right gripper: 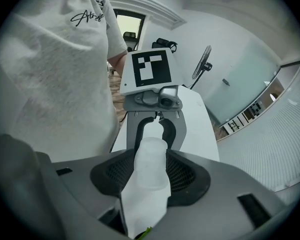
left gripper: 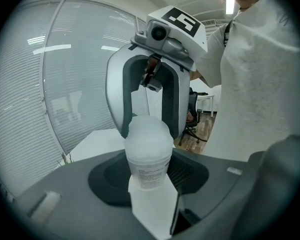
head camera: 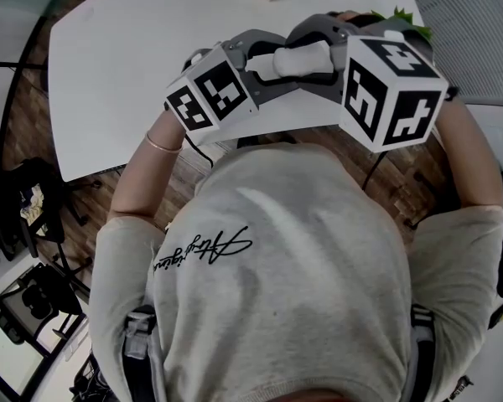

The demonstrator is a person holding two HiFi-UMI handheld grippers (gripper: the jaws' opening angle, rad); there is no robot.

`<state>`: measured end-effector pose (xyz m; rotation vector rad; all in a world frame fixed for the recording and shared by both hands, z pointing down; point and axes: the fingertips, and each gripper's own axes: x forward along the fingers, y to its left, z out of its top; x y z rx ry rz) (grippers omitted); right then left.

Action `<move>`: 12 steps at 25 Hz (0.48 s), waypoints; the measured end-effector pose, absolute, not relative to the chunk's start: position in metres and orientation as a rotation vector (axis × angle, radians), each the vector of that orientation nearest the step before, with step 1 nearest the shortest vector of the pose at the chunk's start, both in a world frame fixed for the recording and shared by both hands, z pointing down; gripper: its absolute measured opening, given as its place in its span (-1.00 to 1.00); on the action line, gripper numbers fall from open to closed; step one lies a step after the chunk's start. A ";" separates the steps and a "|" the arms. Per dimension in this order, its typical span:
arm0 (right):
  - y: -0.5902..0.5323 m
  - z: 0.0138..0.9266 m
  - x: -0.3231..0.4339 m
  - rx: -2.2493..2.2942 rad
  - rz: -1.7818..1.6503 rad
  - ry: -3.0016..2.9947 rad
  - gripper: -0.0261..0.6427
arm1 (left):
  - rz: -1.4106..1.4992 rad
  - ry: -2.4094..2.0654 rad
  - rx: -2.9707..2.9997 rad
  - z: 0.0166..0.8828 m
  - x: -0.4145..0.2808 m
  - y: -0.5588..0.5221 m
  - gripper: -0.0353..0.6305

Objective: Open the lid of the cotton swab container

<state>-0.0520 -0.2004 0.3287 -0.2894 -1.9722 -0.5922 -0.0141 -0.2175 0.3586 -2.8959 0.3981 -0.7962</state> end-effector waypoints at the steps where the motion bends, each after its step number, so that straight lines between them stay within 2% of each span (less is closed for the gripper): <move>1: -0.200 0.329 -0.053 -0.299 -0.571 -1.976 -0.33 | -0.796 0.393 -2.891 0.359 -0.014 -0.217 -0.32; 12: -0.200 0.346 -0.046 -0.319 -0.305 -1.931 -0.34 | -0.751 0.295 -2.923 0.376 0.000 -0.214 -0.32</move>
